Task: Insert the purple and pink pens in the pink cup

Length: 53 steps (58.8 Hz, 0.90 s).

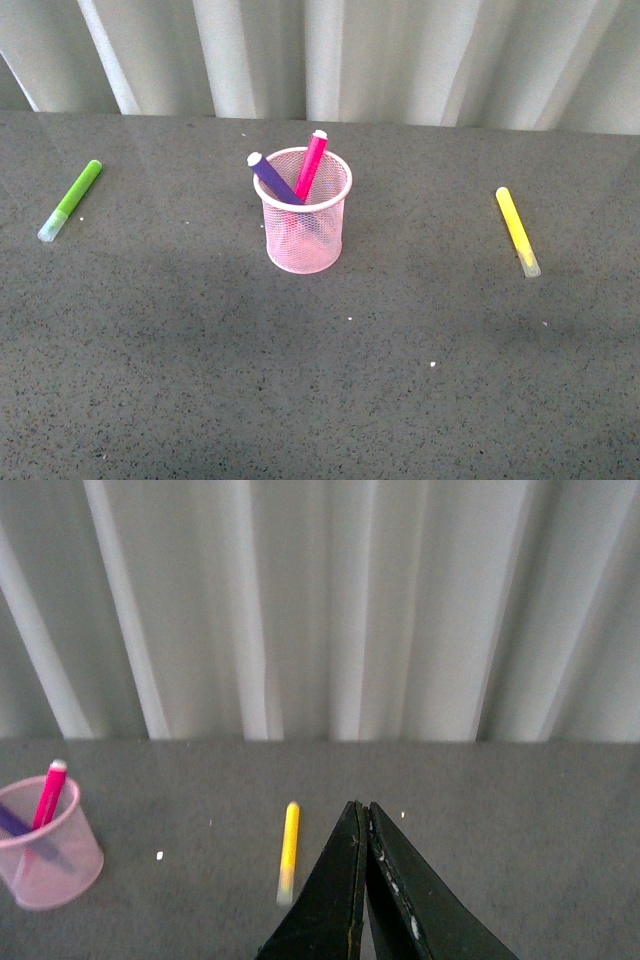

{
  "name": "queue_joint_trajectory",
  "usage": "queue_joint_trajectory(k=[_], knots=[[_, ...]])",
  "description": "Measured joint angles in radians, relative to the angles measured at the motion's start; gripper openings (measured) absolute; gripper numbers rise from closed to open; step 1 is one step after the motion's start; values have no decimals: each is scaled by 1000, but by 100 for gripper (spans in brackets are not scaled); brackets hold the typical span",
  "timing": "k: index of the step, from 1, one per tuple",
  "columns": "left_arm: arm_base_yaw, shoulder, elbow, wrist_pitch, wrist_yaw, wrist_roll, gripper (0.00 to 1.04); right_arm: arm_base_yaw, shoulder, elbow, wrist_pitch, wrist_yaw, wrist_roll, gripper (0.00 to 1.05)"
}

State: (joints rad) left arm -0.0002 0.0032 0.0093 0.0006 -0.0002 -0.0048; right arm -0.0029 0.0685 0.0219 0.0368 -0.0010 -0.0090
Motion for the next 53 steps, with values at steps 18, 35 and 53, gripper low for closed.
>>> queue_joint_trajectory(k=[18,35,53], knots=[[0,0,0,0,0,0,98,0,-64,0,-35,0,5,3],[0,0,0,0,0,0,98,0,-64,0,-35,0,5,24],[0,0,0,0,0,0,98,0,-64,0,-35,0,5,80]])
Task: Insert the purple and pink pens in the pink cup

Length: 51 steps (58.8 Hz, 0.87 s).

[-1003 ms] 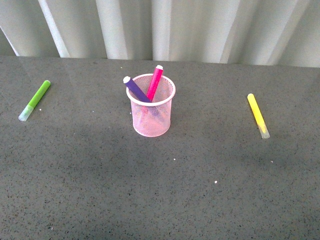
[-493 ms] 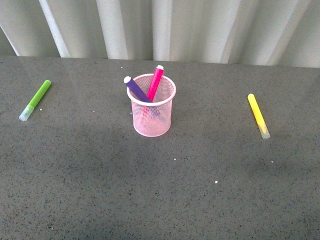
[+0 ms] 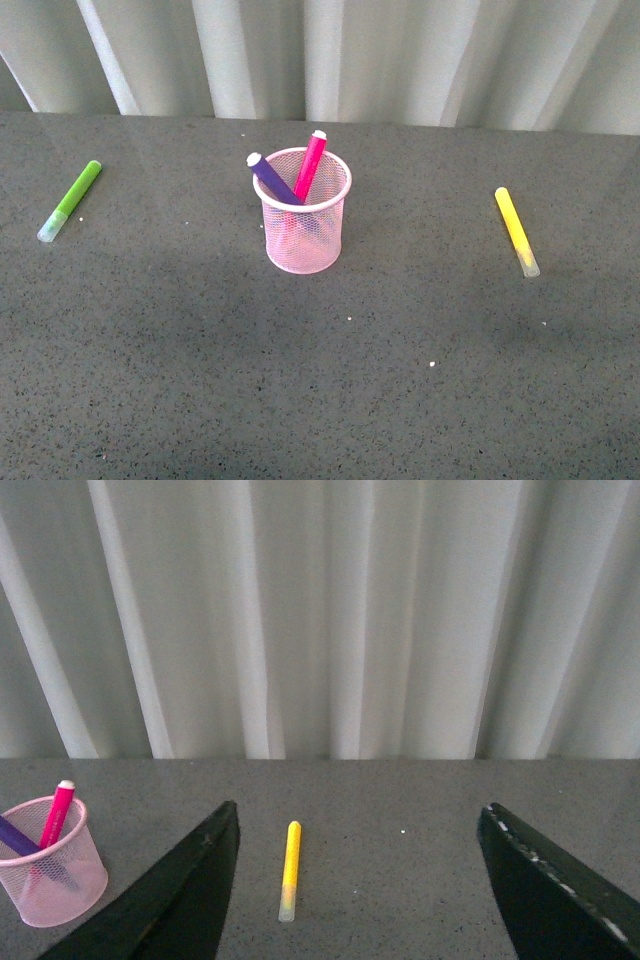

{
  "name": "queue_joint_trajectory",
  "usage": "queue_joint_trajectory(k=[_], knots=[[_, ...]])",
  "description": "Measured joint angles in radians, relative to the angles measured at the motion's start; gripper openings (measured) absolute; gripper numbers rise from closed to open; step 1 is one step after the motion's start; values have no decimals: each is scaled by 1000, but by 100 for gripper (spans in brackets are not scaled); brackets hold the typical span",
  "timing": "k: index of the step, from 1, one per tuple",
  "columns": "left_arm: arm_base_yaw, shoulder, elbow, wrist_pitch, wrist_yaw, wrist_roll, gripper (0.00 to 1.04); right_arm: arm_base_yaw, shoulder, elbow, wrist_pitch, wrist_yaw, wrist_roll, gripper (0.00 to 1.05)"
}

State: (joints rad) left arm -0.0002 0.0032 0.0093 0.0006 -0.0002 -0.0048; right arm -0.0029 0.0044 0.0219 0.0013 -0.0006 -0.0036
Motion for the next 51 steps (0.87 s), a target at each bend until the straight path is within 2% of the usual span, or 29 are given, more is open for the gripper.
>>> queue_joint_trajectory(k=[6,8,12,51], knots=[[0,0,0,0,0,0,98,0,0,0,0,0,0,98],[0,0,0,0,0,0,98,0,0,0,0,0,1,100],[0,0,0,0,0,0,98,0,0,0,0,0,1,97],[0,0,0,0,0,0,98,0,0,0,0,0,1,98]])
